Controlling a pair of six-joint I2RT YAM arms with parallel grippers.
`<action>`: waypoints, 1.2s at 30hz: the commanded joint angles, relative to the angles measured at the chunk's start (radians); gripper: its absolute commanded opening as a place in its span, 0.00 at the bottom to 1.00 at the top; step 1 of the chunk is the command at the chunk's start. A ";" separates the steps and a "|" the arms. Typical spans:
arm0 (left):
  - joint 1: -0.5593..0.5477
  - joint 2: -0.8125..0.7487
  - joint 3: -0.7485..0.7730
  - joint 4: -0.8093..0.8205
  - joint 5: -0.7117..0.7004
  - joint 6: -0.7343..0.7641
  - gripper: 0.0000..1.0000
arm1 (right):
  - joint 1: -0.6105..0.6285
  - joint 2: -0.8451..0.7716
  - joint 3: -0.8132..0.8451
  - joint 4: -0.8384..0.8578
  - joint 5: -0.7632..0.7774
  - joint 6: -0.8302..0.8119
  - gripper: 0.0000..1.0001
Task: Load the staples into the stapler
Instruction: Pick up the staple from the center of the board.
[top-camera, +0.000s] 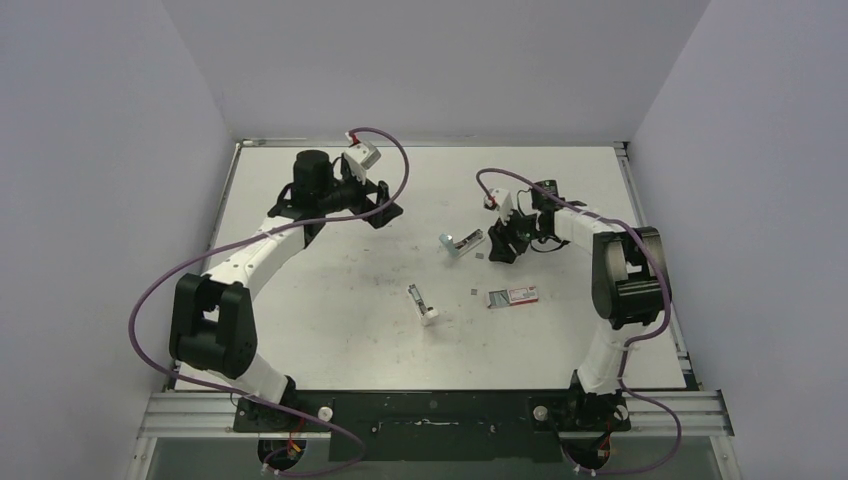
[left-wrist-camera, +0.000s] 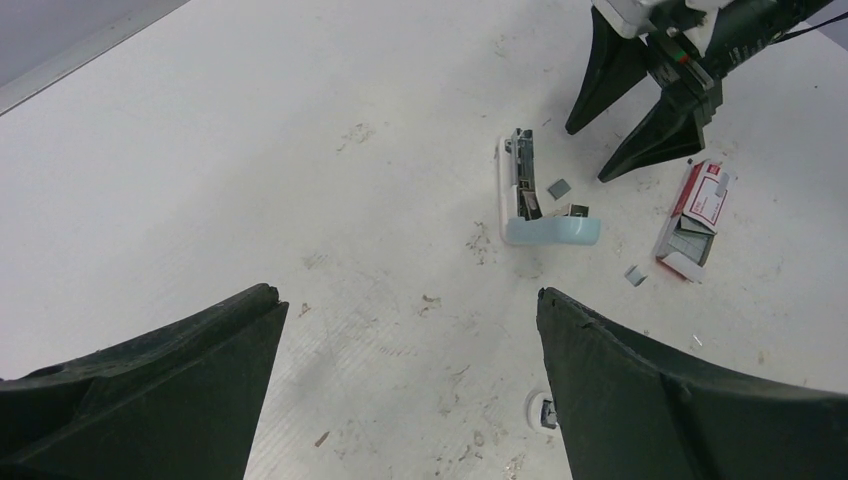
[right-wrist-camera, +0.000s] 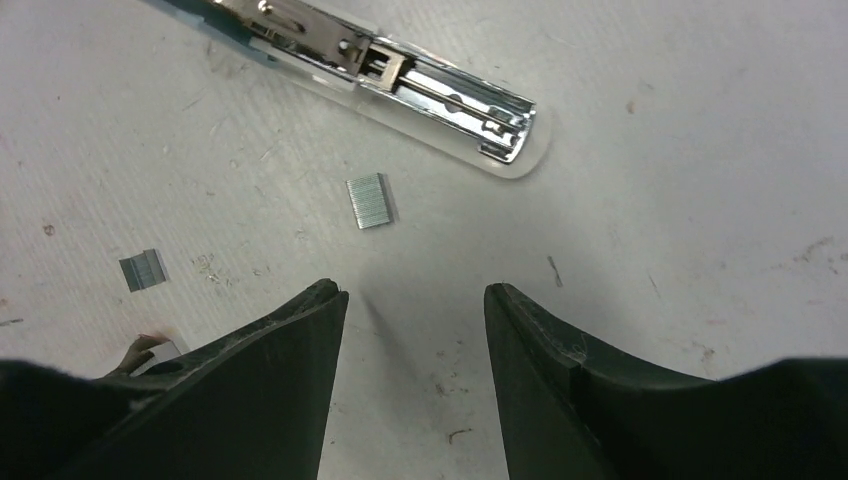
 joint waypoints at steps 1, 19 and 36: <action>0.057 -0.044 -0.005 -0.011 0.069 0.021 0.97 | 0.040 0.025 0.031 -0.045 -0.028 -0.192 0.54; 0.147 -0.024 -0.005 -0.007 0.102 0.029 0.97 | 0.108 0.132 0.125 -0.124 -0.012 -0.335 0.41; 0.149 0.004 0.004 -0.004 0.101 0.045 0.97 | 0.116 0.153 0.137 -0.183 -0.033 -0.381 0.20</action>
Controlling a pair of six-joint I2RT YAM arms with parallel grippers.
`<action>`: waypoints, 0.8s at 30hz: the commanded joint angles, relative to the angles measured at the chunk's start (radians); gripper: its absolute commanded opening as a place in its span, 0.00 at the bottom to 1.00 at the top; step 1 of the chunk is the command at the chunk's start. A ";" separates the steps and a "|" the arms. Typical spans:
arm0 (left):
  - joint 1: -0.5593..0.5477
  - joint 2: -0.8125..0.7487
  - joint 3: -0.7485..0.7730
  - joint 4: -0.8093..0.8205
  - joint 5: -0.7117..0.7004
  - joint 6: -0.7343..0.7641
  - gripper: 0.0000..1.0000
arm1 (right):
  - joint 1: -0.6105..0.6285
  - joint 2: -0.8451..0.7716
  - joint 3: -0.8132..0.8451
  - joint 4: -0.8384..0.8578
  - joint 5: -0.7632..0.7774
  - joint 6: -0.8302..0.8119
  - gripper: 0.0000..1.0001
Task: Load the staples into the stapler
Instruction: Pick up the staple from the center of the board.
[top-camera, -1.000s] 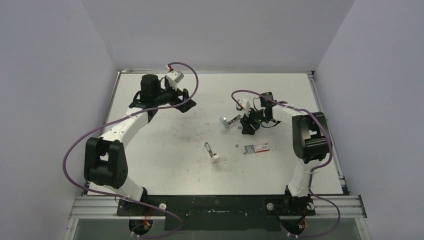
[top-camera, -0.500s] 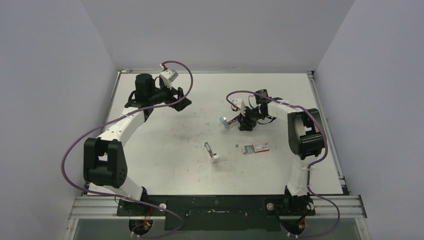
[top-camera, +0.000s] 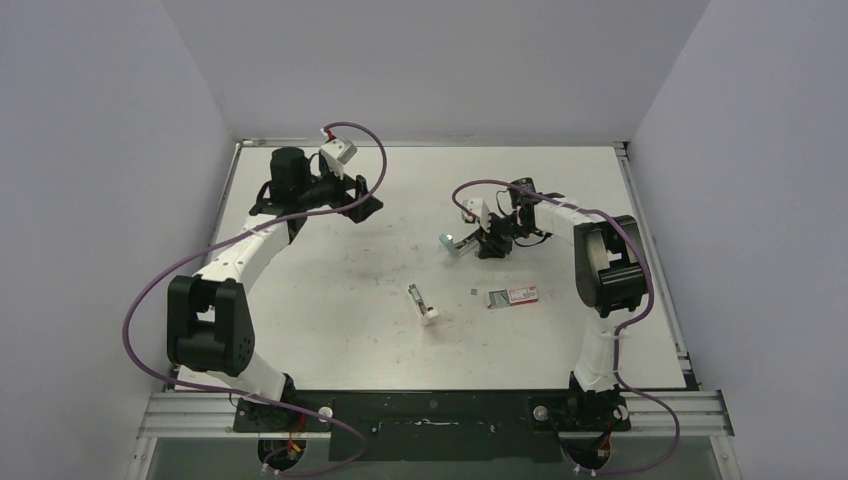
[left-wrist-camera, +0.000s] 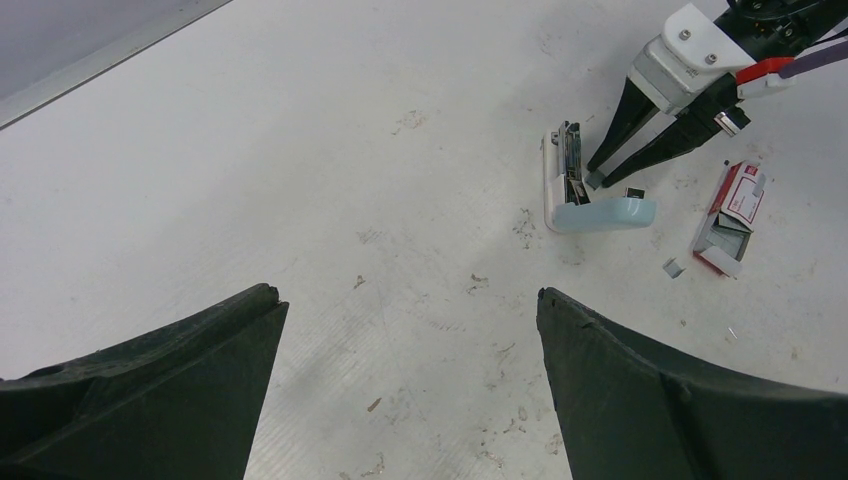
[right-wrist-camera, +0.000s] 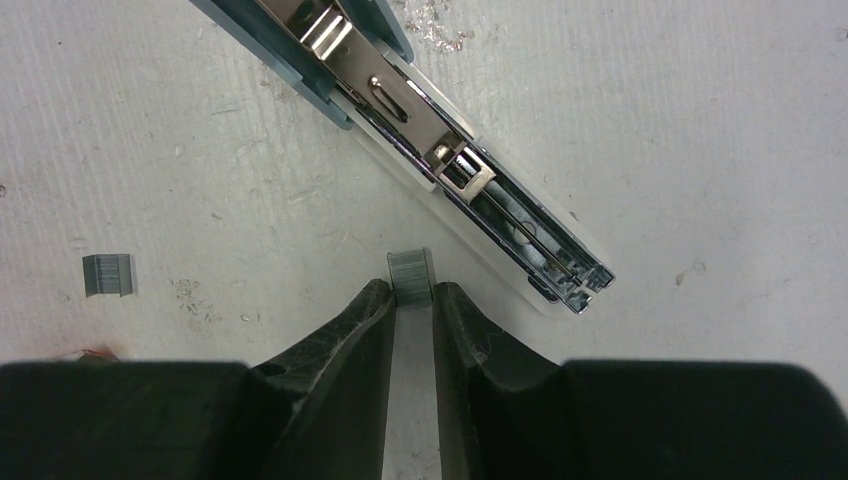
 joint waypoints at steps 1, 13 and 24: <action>0.005 0.004 0.007 0.017 0.022 0.013 0.97 | 0.017 0.018 -0.002 -0.048 -0.009 -0.033 0.19; 0.005 0.002 0.001 0.026 0.025 0.021 0.97 | 0.017 -0.047 -0.053 -0.051 -0.006 -0.023 0.16; -0.027 -0.006 -0.022 0.016 0.056 0.094 0.98 | 0.006 -0.130 -0.085 0.002 -0.033 0.070 0.12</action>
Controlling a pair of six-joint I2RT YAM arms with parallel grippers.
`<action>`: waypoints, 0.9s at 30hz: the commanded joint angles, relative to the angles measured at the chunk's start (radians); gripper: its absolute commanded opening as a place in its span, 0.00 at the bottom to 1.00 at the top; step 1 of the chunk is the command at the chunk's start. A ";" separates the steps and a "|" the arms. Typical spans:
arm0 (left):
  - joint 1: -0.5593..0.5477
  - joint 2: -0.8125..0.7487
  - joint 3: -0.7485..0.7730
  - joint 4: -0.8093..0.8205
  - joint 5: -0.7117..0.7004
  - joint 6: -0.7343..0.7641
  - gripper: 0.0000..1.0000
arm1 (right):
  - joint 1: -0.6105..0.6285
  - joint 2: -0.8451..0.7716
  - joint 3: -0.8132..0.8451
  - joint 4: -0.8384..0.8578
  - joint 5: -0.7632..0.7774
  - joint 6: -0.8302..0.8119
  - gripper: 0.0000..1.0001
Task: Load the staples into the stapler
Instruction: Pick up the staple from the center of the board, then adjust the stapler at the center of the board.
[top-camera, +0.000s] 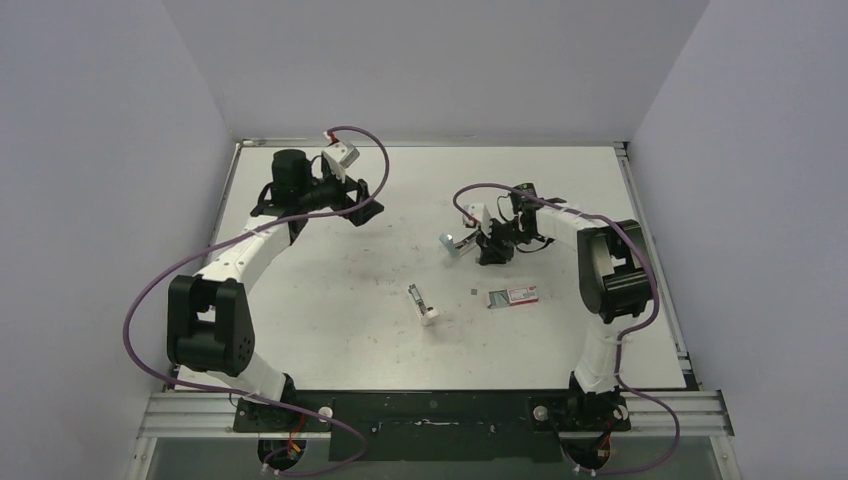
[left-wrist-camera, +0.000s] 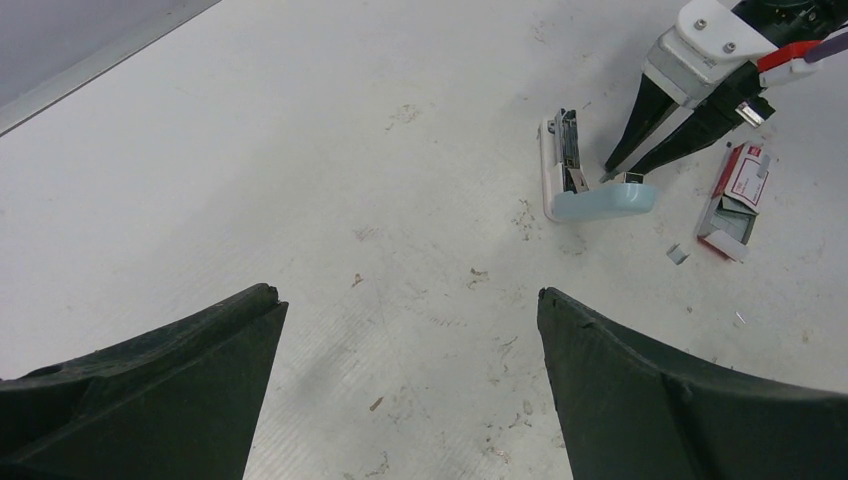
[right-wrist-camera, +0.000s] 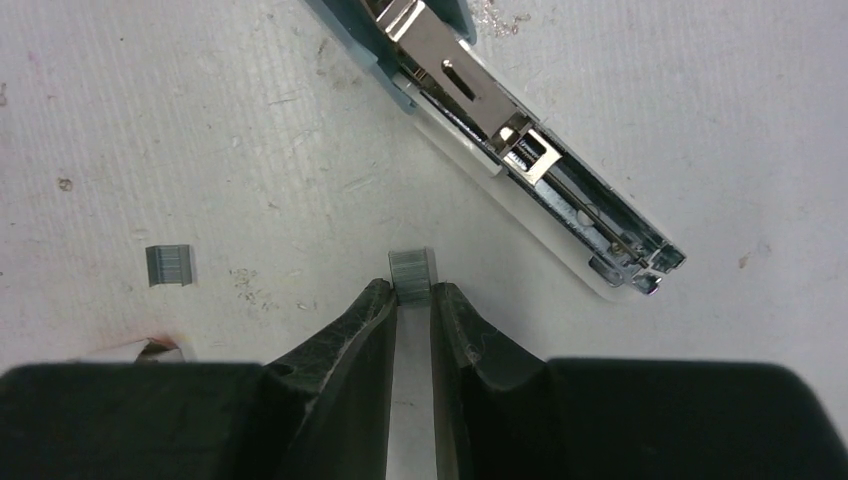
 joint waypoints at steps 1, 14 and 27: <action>-0.035 -0.007 -0.021 0.015 0.046 0.079 0.98 | -0.005 -0.098 -0.027 0.003 -0.038 0.065 0.12; -0.199 0.057 -0.040 0.099 -0.035 0.050 0.98 | -0.102 -0.191 0.002 0.125 -0.060 0.362 0.11; -0.177 -0.017 -0.093 0.145 -0.102 -0.010 0.97 | -0.024 0.043 0.269 0.155 0.062 0.478 0.11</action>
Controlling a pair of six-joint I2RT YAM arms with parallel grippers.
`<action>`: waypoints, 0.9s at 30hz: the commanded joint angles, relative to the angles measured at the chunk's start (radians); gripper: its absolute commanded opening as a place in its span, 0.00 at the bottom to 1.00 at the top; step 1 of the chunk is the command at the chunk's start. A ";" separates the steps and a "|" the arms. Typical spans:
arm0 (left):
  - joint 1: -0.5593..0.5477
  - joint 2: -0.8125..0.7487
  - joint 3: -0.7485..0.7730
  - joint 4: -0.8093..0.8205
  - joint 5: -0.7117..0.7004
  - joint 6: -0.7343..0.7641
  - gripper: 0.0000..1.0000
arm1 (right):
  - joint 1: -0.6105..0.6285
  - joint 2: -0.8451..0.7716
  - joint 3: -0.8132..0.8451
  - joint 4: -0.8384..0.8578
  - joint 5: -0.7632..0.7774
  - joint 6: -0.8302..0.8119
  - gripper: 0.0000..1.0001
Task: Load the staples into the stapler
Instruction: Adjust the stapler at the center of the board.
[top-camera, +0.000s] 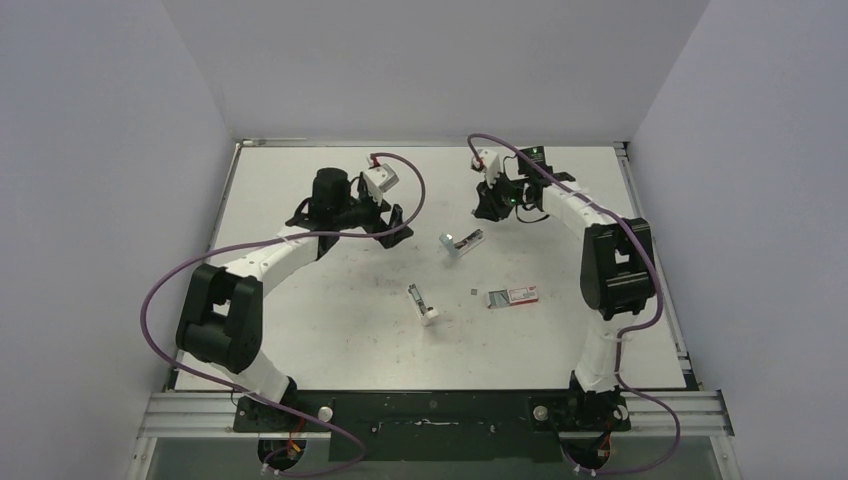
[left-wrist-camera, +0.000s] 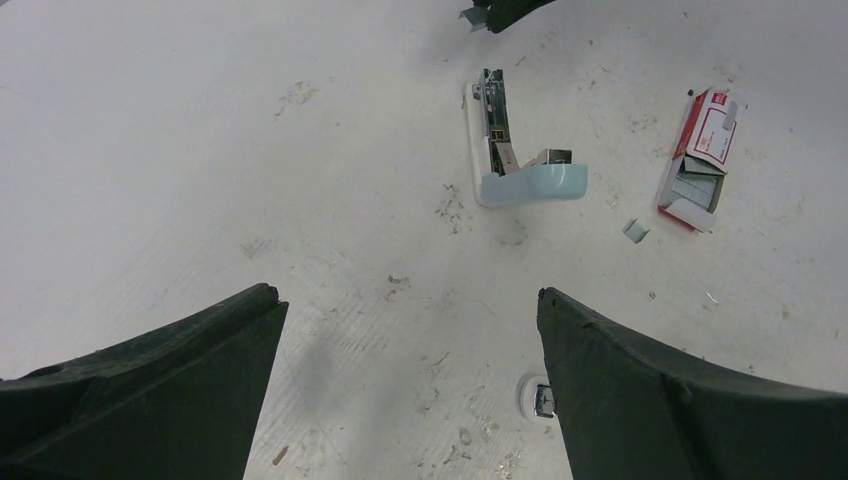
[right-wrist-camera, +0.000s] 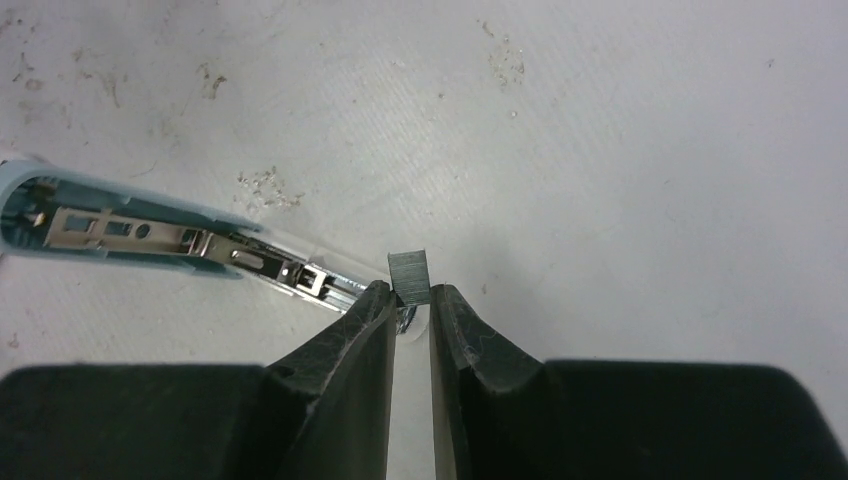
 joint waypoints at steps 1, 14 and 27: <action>0.026 -0.073 -0.017 0.057 -0.018 -0.030 0.97 | 0.028 0.082 0.089 0.028 0.045 0.038 0.11; 0.091 -0.130 -0.057 0.074 0.018 -0.044 0.97 | 0.081 0.203 0.166 -0.006 0.086 0.031 0.10; 0.122 -0.171 -0.082 0.086 0.029 -0.050 0.97 | 0.082 0.169 0.096 -0.069 0.116 -0.010 0.10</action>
